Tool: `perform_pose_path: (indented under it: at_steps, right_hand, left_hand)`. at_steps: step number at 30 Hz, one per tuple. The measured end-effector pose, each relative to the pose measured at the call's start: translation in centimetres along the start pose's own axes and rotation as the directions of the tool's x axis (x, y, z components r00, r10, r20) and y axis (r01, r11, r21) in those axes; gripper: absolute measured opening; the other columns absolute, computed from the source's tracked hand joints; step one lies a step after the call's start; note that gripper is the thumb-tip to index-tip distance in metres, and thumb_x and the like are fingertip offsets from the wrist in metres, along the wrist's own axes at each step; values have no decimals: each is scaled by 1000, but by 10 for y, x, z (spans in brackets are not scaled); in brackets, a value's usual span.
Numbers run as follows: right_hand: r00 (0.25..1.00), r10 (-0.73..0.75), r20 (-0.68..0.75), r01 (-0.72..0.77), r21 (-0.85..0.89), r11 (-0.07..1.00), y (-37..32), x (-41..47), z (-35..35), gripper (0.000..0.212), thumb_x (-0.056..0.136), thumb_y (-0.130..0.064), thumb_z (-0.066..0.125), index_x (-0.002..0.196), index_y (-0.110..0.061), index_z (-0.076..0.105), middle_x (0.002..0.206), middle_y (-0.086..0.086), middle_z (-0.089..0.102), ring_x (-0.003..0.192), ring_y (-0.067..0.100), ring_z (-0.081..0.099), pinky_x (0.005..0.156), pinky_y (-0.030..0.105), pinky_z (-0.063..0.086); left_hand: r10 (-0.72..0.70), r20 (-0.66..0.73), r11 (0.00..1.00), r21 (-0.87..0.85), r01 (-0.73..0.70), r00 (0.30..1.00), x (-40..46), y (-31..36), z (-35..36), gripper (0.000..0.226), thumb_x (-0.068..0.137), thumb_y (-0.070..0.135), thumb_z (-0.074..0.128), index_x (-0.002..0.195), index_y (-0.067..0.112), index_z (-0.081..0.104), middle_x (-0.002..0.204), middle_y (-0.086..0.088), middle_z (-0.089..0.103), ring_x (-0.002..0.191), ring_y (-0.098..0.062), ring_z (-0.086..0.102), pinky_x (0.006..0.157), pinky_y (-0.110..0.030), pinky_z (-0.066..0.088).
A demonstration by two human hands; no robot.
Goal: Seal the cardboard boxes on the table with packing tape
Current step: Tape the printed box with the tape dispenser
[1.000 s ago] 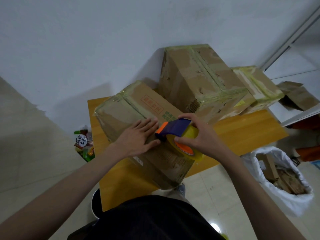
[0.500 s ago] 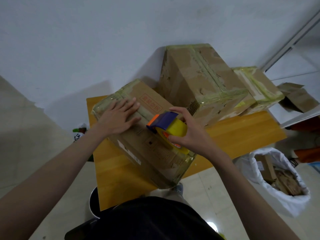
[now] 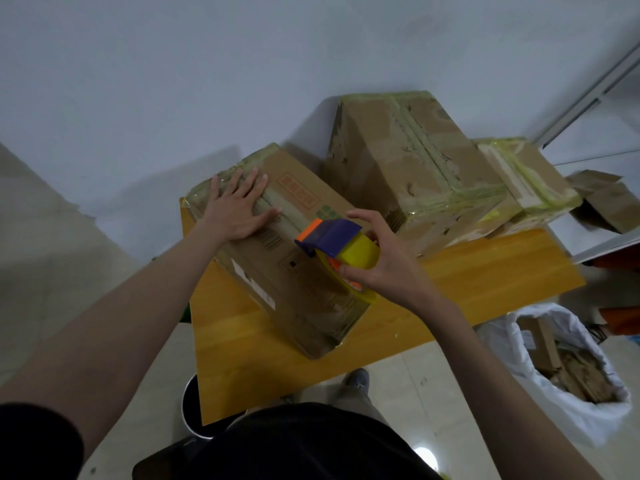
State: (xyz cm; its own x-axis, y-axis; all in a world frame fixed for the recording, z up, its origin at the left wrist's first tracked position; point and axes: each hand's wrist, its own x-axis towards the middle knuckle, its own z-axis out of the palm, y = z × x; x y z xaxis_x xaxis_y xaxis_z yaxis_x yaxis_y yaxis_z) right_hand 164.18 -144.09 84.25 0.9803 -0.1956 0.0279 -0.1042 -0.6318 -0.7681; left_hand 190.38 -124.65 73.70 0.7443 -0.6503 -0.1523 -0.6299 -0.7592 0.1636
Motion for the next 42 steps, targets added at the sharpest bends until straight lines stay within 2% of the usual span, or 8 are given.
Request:
perform_pose_path:
  at_steps: [7, 11, 15, 19, 24, 29, 34, 42]
  right_hand:
    - [992, 78, 98, -78, 4, 997, 12, -18, -21, 85, 79, -24, 87, 146, -36, 35, 132, -12, 51, 115, 1, 54, 94, 28, 52]
    - [987, 108, 122, -110, 11, 994, 17, -30, -33, 87, 79, -30, 87, 147, -41, 34, 135, -17, 50, 119, 2, 55, 96, 29, 53]
    - [980, 179, 91, -183, 37, 982, 20, -50, -55, 87, 72, -50, 87, 145, -43, 38, 126, -24, 59, 113, -5, 58, 90, 14, 49]
    - [960, 281, 15, -281, 41, 959, 35, -86, -77, 86, 60, -69, 79, 136, -52, 43, 112, -25, 67, 107, 1, 63, 91, 30, 52]
    - [962, 258, -87, -252, 76, 965, 27, -98, -70, 70, 67, -52, 85, 127, -45, 49, 111, -32, 65, 106, -3, 62, 82, 15, 52]
    - [971, 196, -141, -190, 52, 980, 19, -99, -73, 66, 74, -29, 89, 129, -34, 53, 116, -32, 63, 110, -5, 61, 84, 10, 49]
    - [975, 176, -139, -175, 16, 984, 14, -98, -69, 64, 75, -26, 89, 128, -33, 53, 107, -26, 67, 104, -9, 60, 79, 6, 45]
    - [979, 171, -108, -176, -39, 984, 8, -94, -66, 66, 74, -35, 88, 130, -36, 53, 117, -26, 62, 111, -12, 56, 82, 12, 48]
  left_hand:
    - [-10, -1, 1000, 8, 10, 1000, 4, 1, 2, 99, 78, 94, 3, 159, 37, -6, 167, 12, -12, 154, -17, -10, 120, -55, -15]
    - [-3, 6, 1000, 9, 3, 1000, 4, -1, 3, 98, 80, 93, 5, 159, 37, -7, 166, 12, -14, 154, -16, -11, 120, -55, -15]
    - [2, 12, 1000, 11, -2, 1000, 5, -4, 2, 98, 80, 93, 7, 159, 37, -8, 166, 13, -15, 154, -15, -13, 121, -55, -14]
    - [12, 32, 999, 30, -13, 999, 10, -9, -1, 102, 77, 95, 4, 159, 36, -7, 166, 12, -15, 154, -17, -12, 121, -57, -12]
    - [32, 16, 999, 25, -32, 999, 12, -5, -1, 100, 78, 93, 2, 159, 34, -6, 166, 9, -13, 154, -18, -12, 121, -54, -15]
    - [151, -78, 986, -60, -156, 985, -17, 26, -1, 77, 96, 74, 3, 160, 32, -4, 167, 7, -12, 153, -15, -12, 124, -46, -9]
    - [348, -39, 934, -70, -350, 937, -65, 71, 16, 78, 97, 73, 4, 160, 29, -4, 166, 10, -12, 153, -10, -10, 125, -38, -2]
    - [375, 6, 927, -10, -375, 927, -92, 91, 31, 85, 93, 79, 4, 161, 28, 1, 167, 8, -8, 153, -9, -12, 126, -38, -4]
